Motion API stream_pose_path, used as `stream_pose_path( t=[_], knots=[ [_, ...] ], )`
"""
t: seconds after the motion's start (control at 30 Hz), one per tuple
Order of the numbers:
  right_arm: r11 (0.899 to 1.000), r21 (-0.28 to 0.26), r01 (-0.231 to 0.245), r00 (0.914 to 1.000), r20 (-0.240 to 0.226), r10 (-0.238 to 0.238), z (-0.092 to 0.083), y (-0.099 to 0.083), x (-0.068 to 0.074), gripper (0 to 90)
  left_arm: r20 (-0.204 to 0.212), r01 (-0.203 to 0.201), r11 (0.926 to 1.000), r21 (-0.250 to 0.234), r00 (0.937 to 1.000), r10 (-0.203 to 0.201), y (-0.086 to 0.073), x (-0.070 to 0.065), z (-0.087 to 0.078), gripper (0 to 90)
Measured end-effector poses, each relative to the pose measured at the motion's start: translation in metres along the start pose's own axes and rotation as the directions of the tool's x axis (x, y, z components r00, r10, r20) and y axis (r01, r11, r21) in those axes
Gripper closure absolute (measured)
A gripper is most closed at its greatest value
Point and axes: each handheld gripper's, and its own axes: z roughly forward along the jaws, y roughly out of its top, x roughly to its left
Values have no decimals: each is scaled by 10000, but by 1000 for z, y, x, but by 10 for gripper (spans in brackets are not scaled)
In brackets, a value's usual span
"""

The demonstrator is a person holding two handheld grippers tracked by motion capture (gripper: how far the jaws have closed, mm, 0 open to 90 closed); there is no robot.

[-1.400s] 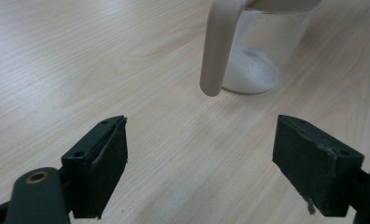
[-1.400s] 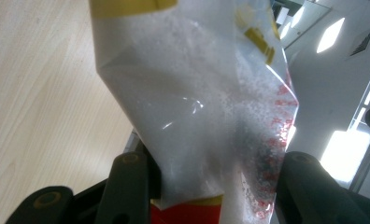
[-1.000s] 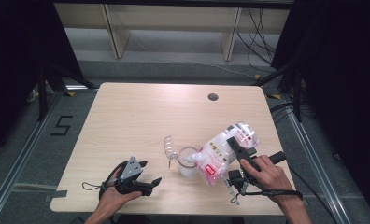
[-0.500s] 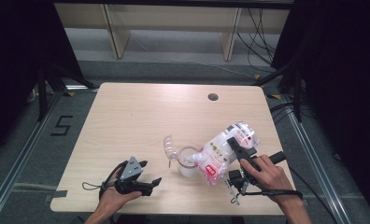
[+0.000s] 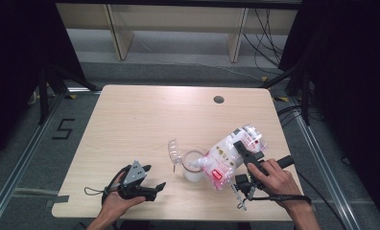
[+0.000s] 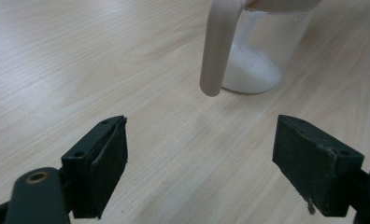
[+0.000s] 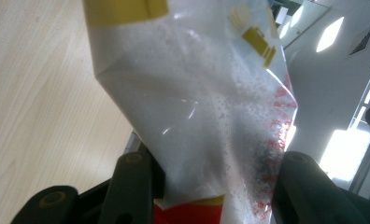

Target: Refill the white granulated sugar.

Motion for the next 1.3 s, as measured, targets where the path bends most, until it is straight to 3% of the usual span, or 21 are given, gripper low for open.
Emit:
stream_pose_path(
  t=[1.3],
  knots=[
    [10000,-58,53,10000,20,-53,0,0,-1,625,-62,-87,9999,54,9999,88,0,0,-1,177]
  ],
)
